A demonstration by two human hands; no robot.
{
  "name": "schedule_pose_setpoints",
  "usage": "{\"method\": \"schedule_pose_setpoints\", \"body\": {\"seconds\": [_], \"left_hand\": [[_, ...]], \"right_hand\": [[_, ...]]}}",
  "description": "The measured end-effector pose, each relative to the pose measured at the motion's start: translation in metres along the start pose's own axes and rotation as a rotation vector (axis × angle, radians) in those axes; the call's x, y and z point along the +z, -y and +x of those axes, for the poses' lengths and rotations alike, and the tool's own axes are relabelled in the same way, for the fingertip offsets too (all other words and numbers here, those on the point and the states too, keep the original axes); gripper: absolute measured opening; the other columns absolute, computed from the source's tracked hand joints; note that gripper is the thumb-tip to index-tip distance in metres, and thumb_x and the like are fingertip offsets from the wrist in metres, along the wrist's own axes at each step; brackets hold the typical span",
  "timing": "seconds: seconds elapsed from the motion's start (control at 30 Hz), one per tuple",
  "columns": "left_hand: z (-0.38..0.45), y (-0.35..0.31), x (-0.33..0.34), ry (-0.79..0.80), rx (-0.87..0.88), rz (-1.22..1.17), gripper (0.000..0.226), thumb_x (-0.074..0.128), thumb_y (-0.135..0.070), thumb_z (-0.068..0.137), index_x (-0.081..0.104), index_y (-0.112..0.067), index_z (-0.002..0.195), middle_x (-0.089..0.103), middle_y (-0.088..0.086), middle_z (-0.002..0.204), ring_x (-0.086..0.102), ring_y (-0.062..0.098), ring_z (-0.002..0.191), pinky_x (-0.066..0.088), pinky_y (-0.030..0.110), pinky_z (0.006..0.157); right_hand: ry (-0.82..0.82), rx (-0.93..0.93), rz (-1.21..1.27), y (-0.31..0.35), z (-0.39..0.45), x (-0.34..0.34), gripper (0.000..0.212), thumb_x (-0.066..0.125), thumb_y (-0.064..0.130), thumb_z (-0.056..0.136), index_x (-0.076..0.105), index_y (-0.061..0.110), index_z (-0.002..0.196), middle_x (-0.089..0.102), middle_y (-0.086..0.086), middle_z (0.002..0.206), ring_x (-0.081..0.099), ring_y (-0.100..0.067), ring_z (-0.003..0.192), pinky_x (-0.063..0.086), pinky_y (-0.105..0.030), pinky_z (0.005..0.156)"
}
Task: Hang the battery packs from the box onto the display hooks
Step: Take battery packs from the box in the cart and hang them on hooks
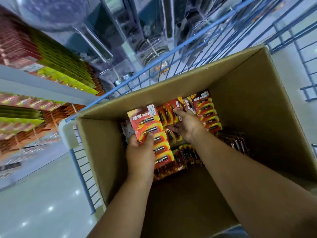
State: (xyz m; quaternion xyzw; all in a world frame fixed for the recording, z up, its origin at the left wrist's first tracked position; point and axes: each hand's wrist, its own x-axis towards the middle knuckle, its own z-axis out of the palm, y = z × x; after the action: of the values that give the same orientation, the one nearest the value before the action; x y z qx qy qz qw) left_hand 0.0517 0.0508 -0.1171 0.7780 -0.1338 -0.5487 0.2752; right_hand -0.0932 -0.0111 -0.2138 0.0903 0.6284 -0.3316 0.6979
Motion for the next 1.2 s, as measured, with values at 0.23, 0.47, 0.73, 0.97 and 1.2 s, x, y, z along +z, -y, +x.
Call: {"method": "schedule_pose_setpoints", "body": {"seconds": [0.23,0.47,0.73,0.97,1.2], "left_hand": [[-0.031,-0.024,-0.026,0.094,0.064,0.038,0.008,0.068,-0.041,0.099,0.067,-0.041,0.108,0.079,-0.013,0.097,0.079,0.011,0.084,0.065,0.041,0.076],[-0.080,-0.068,-0.066,0.212,0.249,0.095,0.021,0.071,-0.039,0.097,0.070,-0.030,0.116,0.080,-0.003,0.101,0.079,0.021,0.087,0.063,0.053,0.086],[-0.133,-0.128,-0.128,0.391,0.415,0.034,0.020,0.067,-0.031,0.101,0.072,-0.022,0.119,0.079,0.010,0.102,0.078,0.034,0.087,0.062,0.052,0.078],[-0.214,-0.175,-0.187,0.387,0.518,-0.127,0.016,0.063,-0.030,0.105,0.068,-0.018,0.115,0.078,0.015,0.100,0.078,0.036,0.085,0.062,0.053,0.073],[-0.274,-0.170,-0.251,0.055,0.631,-0.269,0.011,0.064,-0.024,0.104,0.070,-0.025,0.112,0.081,0.001,0.093,0.079,0.025,0.081,0.061,0.044,0.073]], "right_hand": [[-0.170,-0.154,-0.077,0.012,-0.062,-0.008,0.045,0.074,0.029,0.097,0.053,0.029,0.137,0.072,-0.007,0.116,0.074,-0.030,0.098,0.065,-0.039,0.073],[-0.204,-0.419,0.036,0.037,-0.186,-0.037,0.038,0.076,0.029,0.095,0.067,0.008,0.126,0.081,-0.009,0.098,0.079,-0.015,0.077,0.059,-0.027,0.057],[-0.336,-0.878,-0.067,0.056,-0.320,0.007,0.050,0.078,0.051,0.088,0.070,0.008,0.113,0.079,-0.005,0.088,0.078,-0.029,0.088,0.064,-0.045,0.076],[-0.046,-1.056,-0.536,0.067,-0.413,0.072,0.052,0.067,0.068,0.090,0.072,0.019,0.107,0.076,-0.001,0.105,0.073,-0.014,0.100,0.058,-0.037,0.090],[0.291,-0.991,-0.722,0.031,-0.459,0.129,0.038,0.059,0.056,0.099,0.069,0.020,0.095,0.077,-0.003,0.087,0.075,-0.021,0.087,0.060,-0.043,0.085]]}}
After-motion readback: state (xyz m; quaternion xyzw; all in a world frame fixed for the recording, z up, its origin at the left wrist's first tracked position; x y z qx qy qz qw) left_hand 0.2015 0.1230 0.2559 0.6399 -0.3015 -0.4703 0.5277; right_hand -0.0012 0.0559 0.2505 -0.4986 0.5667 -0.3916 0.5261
